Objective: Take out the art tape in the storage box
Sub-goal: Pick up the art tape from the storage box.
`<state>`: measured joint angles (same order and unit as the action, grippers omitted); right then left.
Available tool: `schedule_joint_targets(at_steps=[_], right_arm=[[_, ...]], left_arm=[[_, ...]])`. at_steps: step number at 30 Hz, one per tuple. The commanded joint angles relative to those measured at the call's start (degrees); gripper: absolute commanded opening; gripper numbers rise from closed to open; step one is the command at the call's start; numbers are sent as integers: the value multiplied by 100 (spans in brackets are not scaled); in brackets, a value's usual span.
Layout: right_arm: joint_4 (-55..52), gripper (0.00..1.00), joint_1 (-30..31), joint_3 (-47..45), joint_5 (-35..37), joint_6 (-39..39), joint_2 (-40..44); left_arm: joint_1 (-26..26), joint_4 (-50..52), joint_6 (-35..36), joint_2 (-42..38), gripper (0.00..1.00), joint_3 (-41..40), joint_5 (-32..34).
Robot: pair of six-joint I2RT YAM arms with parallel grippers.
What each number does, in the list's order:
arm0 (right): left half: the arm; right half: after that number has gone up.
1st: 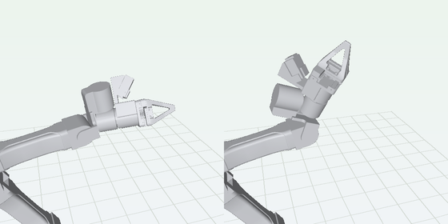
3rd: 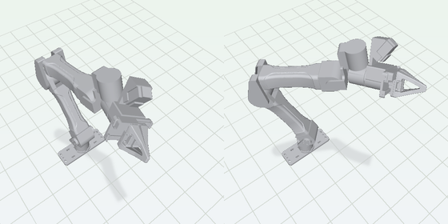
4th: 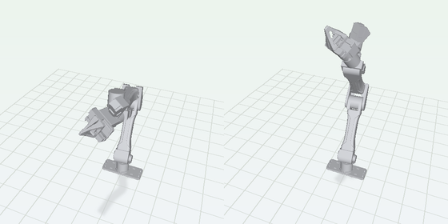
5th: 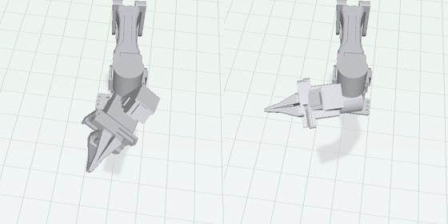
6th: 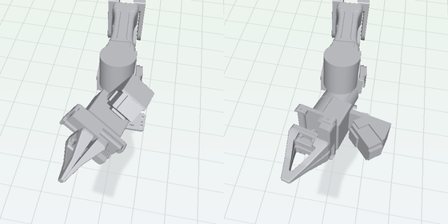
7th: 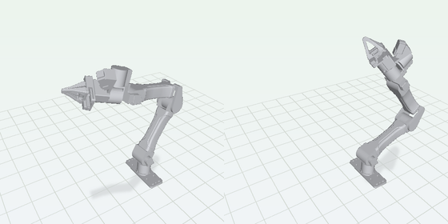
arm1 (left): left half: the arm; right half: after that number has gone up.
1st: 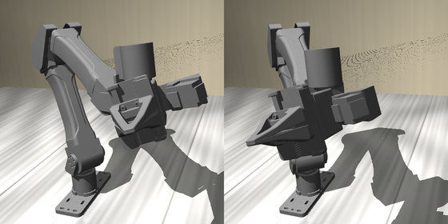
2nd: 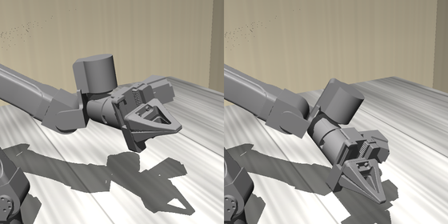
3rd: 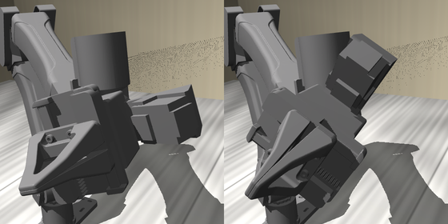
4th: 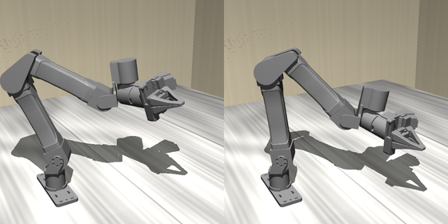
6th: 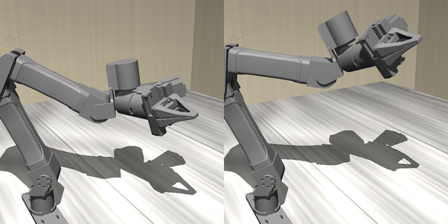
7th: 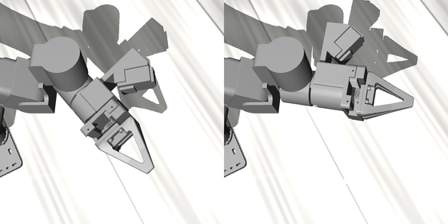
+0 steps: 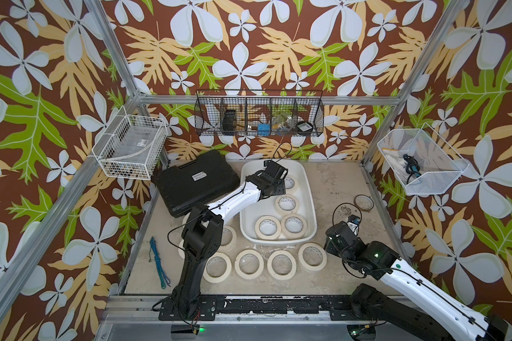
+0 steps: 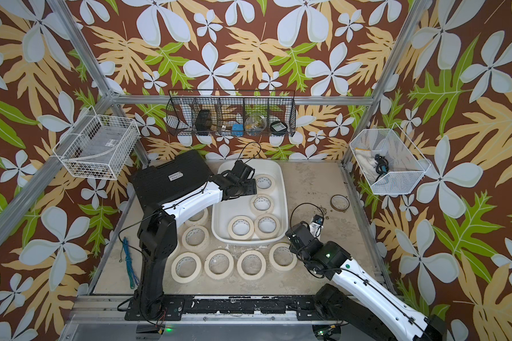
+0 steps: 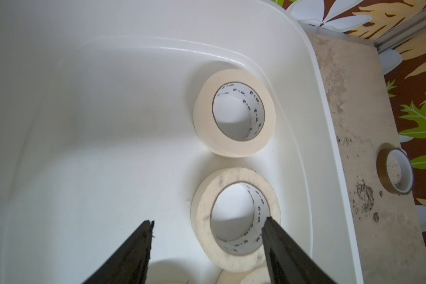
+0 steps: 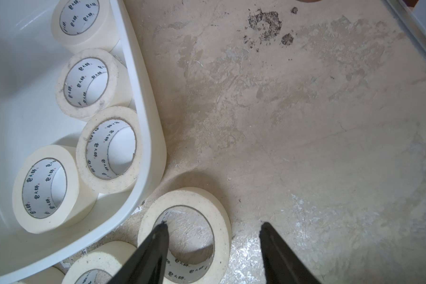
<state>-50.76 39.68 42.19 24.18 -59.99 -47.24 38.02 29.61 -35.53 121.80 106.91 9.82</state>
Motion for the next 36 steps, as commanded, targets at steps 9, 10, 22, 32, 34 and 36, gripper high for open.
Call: schedule_joint_targets(at_steps=[9, 10, 22, 32, 34, 36], right_arm=[[164, 64, 4, 192, -81, 388, 150], [196, 64, 4, 166, -135, 420, 150], [146, 63, 5, 140, -43, 320, 81], [137, 61, 4, 44, -81, 216, 163], [125, 61, 4, 48, -89, 217, 176], [136, 61, 4, 50, -89, 237, 179]], left_arm=[[-215, 394, 147, 1560, 71, 1743, 103], [-209, 287, 188, 1649, 70, 1822, 141], [-225, -317, 317, 2480, 67, 2472, 101], [-269, -297, 104, 2734, 62, 2628, 128], [-289, -276, 74, 2791, 60, 2670, 107], [-295, -262, 49, 2846, 57, 2703, 65]])
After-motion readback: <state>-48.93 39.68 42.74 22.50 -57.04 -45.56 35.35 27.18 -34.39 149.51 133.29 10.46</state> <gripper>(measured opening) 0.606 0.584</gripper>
